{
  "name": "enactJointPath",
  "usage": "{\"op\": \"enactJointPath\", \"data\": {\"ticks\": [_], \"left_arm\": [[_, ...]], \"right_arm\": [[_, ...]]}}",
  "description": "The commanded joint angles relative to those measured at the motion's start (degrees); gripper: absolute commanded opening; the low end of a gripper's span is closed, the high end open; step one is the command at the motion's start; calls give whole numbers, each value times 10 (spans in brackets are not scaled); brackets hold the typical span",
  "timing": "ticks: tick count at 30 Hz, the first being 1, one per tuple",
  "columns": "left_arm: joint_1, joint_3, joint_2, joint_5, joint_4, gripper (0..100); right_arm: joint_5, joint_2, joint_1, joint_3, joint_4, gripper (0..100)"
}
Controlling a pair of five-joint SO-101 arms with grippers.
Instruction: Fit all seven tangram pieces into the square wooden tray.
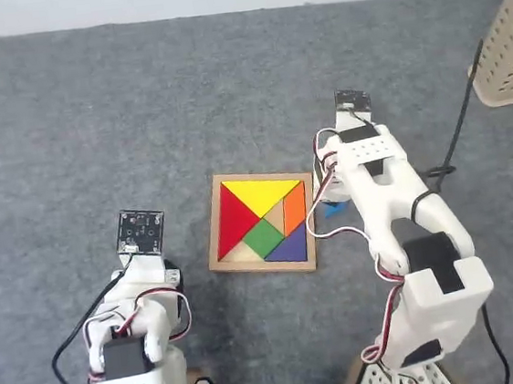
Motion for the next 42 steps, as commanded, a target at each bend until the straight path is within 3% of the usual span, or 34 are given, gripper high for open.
{"op": "enactJointPath", "data": {"ticks": [1, 9, 12, 23, 30, 42], "left_arm": [[1, -6, -12, 4, 0, 71], [1, -6, -12, 4, 0, 71], [1, -6, -12, 4, 0, 71], [1, -6, -12, 4, 0, 71], [1, -6, -12, 4, 0, 71], [1, -6, -12, 4, 0, 71]], "right_arm": [[-7, -7, -13, -14, 4, 198], [25, -73, -44, 10, -31, 198], [26, -51, -39, 37, -74, 198], [33, -14, 0, 36, -68, 196], [173, -17, 41, 21, -59, 65], [279, -65, 68, -9, 0, 58]]}}
